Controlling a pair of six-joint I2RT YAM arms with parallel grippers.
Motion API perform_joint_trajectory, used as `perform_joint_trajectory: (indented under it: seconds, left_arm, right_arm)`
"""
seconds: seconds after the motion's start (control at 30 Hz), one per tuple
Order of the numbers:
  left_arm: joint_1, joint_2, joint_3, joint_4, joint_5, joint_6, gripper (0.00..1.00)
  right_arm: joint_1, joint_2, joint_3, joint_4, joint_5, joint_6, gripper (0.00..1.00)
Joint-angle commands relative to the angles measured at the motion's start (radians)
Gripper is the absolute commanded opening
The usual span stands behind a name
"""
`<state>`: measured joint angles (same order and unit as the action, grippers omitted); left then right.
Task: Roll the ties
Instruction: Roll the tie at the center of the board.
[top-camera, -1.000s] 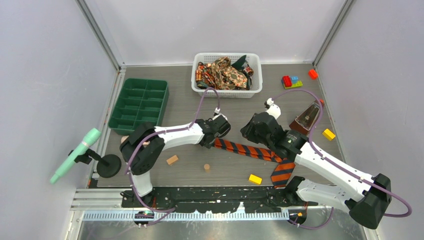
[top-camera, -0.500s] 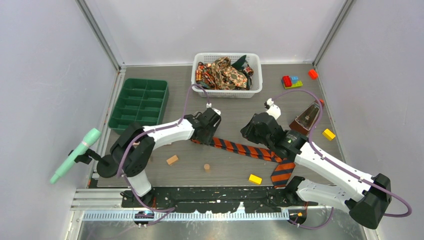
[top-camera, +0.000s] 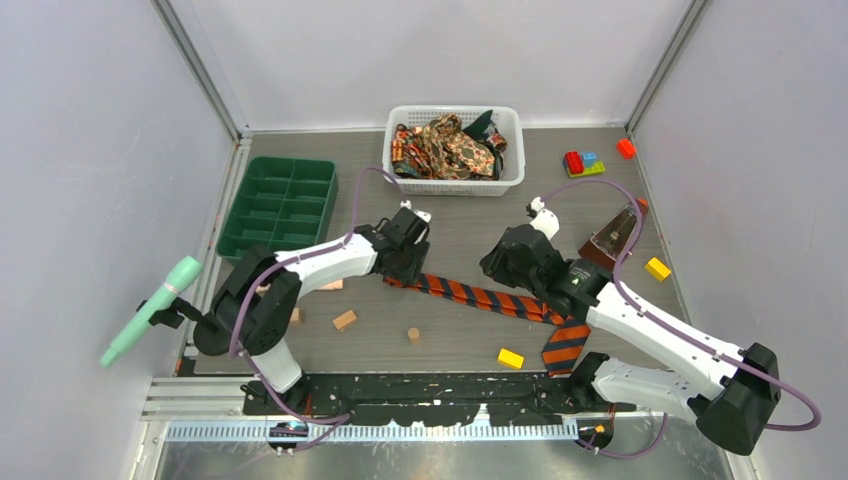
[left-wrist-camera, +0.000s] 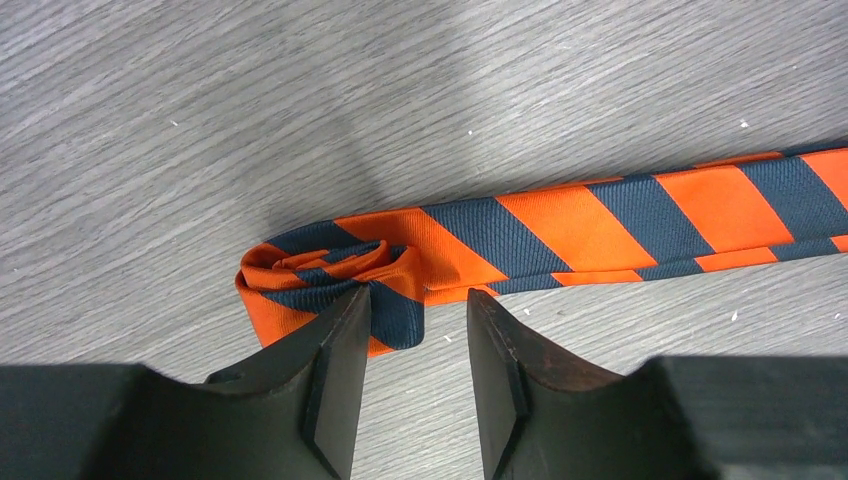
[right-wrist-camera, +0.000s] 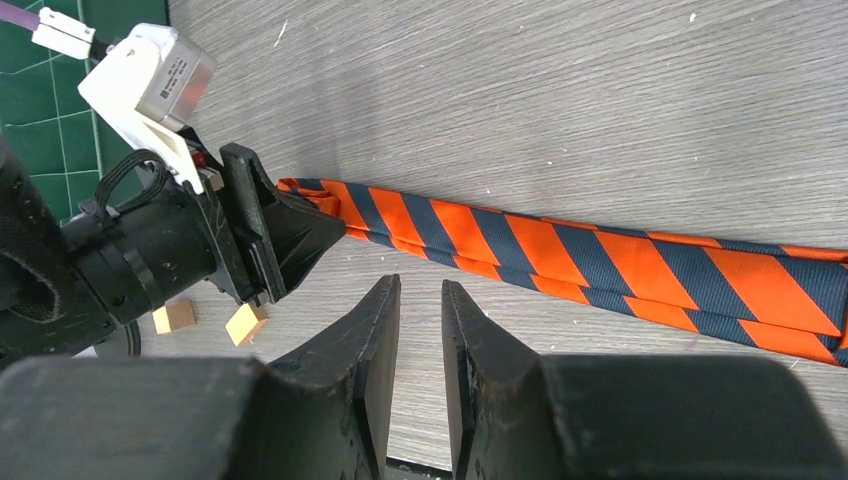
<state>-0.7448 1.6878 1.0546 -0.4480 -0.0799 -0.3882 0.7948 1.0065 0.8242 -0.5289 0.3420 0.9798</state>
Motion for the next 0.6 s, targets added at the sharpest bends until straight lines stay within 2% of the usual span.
perform_joint_trajectory:
  seconds: [0.0, 0.17, 0.57]
  left_arm:
    - [-0.001, -0.033, -0.008, -0.009, 0.040, -0.025, 0.43]
    - [0.001, -0.063, -0.003, -0.036, 0.005, -0.023, 0.44]
    - [0.012, -0.122, 0.030, -0.060, -0.008, -0.012, 0.45]
  right_arm:
    - [0.001, 0.021, 0.017, 0.041, 0.005, 0.014, 0.29]
    - [0.001, 0.056, 0.017, 0.079, -0.013, 0.016, 0.29]
    - [0.002, 0.233, 0.003, 0.298, -0.097, 0.056, 0.28]
